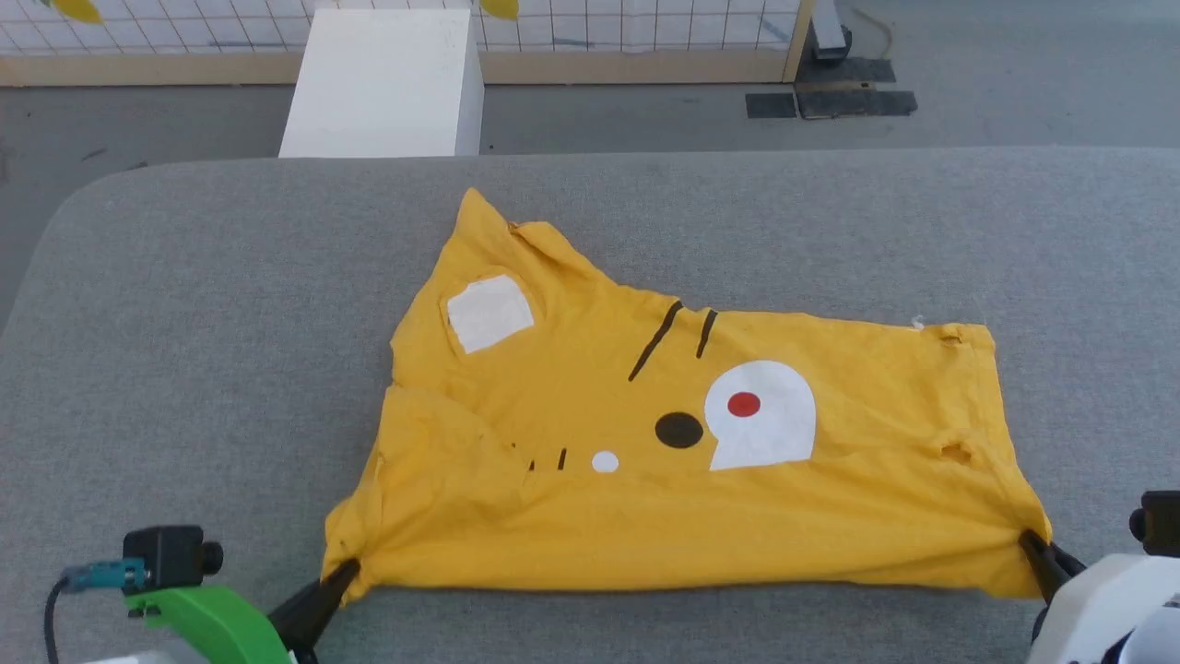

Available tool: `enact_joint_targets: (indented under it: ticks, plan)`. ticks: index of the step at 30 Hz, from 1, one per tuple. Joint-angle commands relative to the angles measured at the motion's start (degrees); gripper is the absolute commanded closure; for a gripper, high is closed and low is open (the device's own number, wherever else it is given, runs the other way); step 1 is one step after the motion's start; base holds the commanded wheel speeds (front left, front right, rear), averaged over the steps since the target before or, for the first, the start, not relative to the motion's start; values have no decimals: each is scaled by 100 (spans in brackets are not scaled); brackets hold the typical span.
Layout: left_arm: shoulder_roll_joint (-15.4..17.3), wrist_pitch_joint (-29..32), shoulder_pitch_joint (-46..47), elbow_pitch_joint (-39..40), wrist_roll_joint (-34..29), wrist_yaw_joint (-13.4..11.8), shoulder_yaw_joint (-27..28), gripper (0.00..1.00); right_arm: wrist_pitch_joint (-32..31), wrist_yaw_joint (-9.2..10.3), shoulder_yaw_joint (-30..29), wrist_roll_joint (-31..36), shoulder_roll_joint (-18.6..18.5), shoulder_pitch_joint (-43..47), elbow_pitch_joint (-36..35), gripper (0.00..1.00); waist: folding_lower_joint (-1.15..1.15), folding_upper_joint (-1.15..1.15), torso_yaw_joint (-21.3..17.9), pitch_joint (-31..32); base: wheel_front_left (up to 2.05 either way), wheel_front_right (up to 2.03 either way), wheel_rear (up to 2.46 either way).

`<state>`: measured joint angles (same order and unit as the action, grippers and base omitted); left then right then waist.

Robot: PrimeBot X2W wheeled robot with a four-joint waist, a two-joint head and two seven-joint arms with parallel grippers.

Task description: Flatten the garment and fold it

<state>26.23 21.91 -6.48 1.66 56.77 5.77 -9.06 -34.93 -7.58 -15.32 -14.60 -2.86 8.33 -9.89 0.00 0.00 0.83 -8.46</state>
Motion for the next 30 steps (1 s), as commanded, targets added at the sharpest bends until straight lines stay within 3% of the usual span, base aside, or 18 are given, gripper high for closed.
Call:
enact_joint_targets:
  ticks: [1, 13, 28, 29, 30]
  plan:
    - [84, 57, -147, 103, 98, -69, 57, 100, -51, 9, -59, -40, -2, 105, -82, 100, 0, 0, 6, 80, 0, 0, 0]
    - [217, 485, -1104, 911, 438, -462, 103, 100, -556, 9, -282, -428, -2, 812, -398, 100, 0, 0, 128, 282, 0, 0, 0]
    - [-149, 681, -694, -339, 472, -420, -382, 100, -394, 9, -2, -322, -2, 786, 455, 100, 0, 0, 116, 397, 0, 0, 0]
    - [-169, 632, -638, -416, 433, -421, -384, 100, -356, 9, 8, -323, -2, 758, 512, 98, 0, 0, 113, 394, 0, 0, 0]
    - [-186, 602, -602, -466, 416, -415, -388, 91, -319, 9, 10, -323, -2, 735, 544, 73, 0, 0, 111, 391, 0, 0, 0]
